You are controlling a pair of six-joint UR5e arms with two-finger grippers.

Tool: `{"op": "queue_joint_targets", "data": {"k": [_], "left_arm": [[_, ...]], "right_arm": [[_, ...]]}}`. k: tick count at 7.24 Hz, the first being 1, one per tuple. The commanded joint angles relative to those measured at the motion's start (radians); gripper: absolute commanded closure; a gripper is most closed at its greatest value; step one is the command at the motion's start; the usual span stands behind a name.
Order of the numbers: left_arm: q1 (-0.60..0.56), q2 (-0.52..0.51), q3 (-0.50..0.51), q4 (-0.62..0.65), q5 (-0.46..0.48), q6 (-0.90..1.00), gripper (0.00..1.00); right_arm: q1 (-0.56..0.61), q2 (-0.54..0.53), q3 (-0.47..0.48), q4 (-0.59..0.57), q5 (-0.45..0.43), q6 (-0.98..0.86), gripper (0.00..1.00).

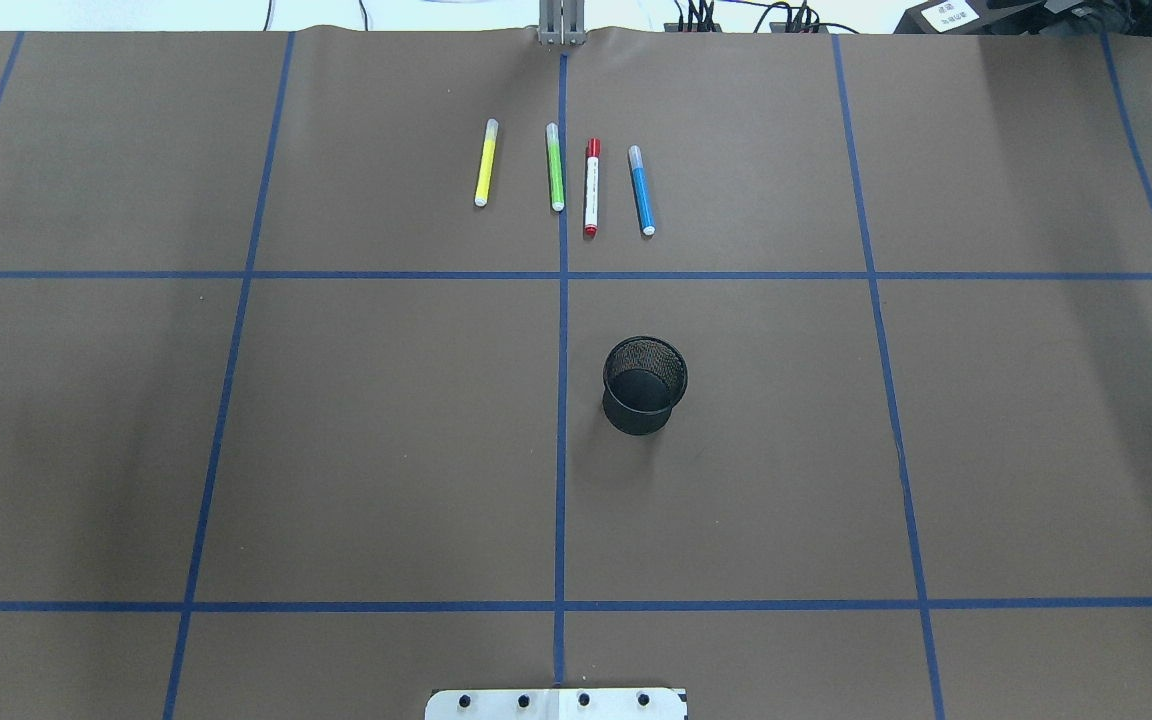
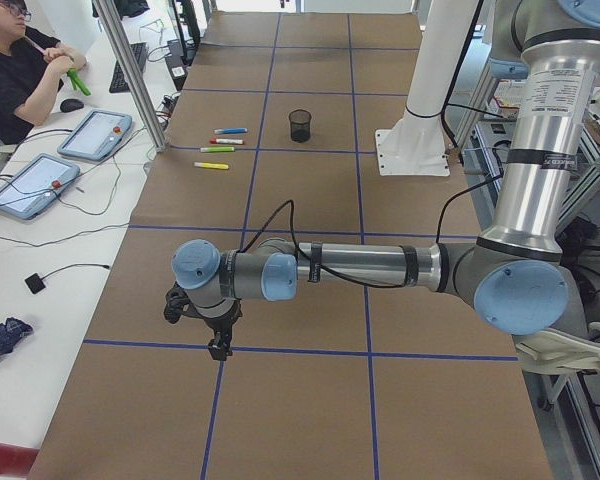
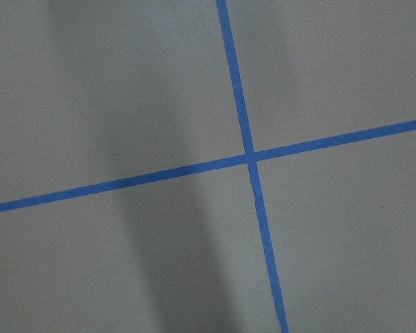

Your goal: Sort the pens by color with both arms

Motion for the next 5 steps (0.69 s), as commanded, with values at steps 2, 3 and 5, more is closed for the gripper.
{"op": "queue_joint_targets", "data": {"k": [2, 3, 5], "left_arm": [[0.001, 0.001, -0.003, -0.002, -0.002, 0.0, 0.0], [0.001, 0.001, 0.0, -0.002, -0.002, 0.0, 0.0], [0.001, 0.002, 0.0, -0.002, -0.002, 0.0, 0.0]], "right_arm": [[0.0, 0.002, 0.0, 0.002, 0.002, 0.0, 0.0], [0.0, 0.006, -0.001, 0.002, 0.0, 0.0, 0.0], [0.0, 0.009, -0.001, 0.0, 0.002, 0.0, 0.0]]}}
